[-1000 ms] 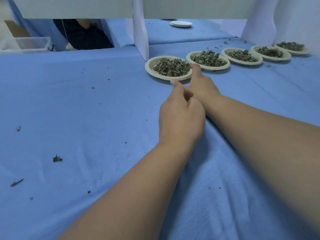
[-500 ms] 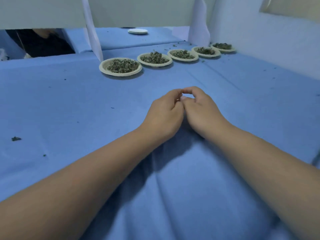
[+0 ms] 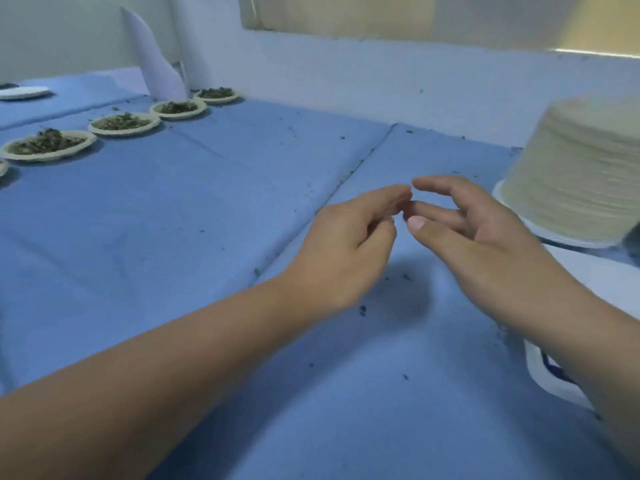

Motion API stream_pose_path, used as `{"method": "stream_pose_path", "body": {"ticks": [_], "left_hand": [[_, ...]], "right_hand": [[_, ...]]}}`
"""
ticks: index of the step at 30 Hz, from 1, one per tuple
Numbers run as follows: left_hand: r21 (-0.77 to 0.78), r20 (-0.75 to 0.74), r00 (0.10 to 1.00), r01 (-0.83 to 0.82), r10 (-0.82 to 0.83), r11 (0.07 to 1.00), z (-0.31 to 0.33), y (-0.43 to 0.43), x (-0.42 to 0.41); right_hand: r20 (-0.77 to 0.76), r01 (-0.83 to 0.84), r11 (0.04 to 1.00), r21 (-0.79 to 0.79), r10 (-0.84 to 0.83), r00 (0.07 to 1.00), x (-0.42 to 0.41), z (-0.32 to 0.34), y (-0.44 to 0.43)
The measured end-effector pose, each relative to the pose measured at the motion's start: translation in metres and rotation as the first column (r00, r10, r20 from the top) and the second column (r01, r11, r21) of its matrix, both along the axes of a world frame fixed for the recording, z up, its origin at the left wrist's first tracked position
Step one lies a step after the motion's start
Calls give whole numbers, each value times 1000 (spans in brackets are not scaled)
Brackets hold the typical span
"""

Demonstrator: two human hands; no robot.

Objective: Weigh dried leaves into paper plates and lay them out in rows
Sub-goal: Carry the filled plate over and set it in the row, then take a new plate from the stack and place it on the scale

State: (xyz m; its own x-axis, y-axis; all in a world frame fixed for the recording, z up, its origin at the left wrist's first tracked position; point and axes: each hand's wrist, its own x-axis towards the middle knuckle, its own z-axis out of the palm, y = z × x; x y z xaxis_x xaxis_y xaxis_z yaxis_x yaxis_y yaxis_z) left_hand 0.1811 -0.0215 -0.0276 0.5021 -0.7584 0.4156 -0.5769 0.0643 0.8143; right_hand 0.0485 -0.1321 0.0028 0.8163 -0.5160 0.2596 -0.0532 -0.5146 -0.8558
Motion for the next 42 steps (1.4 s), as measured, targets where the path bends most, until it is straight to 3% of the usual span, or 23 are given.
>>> {"method": "stream_pose_path", "body": {"ticks": [5, 7, 11, 14, 18, 24, 27, 34, 38, 42], "left_hand": [[15, 141, 980, 139, -139, 990, 18, -74, -70], [41, 313, 941, 125, -132, 991, 29, -100, -89], [95, 595, 795, 74, -116, 993, 53, -154, -107], [153, 707, 694, 39, -136, 988, 67, -192, -114], [240, 795, 584, -57, -162, 969, 77, -227, -118], [177, 848, 528, -193, -50, 965, 91, -247, -115], [223, 889, 449, -263, -86, 939, 98, -249, -115], [261, 965, 116, -354, -235, 898, 115, -245, -122], [246, 968, 37, -367, -250, 897, 119, -249, -125], [255, 964, 19, -362, -267, 896, 119, -252, -125]], "right_hand": [[77, 210, 974, -83, -204, 976, -99, -6, -64], [81, 331, 925, -184, -322, 943, -143, -14, -90], [64, 592, 680, -432, -631, 773, -214, -29, -136], [29, 629, 547, -552, -741, 671, -232, -36, -155], [-151, 529, 582, -618, -748, 647, -228, -37, -155], [-259, 453, 578, -678, -765, 589, -220, -38, -158], [-262, 416, 547, -726, -780, 568, -218, -41, -159], [-238, 397, 528, -751, -777, 583, -219, -44, -162], [-210, 402, 513, -759, -776, 595, -221, -45, -162], [-204, 397, 511, -762, -772, 602, -221, -46, -163]]}}
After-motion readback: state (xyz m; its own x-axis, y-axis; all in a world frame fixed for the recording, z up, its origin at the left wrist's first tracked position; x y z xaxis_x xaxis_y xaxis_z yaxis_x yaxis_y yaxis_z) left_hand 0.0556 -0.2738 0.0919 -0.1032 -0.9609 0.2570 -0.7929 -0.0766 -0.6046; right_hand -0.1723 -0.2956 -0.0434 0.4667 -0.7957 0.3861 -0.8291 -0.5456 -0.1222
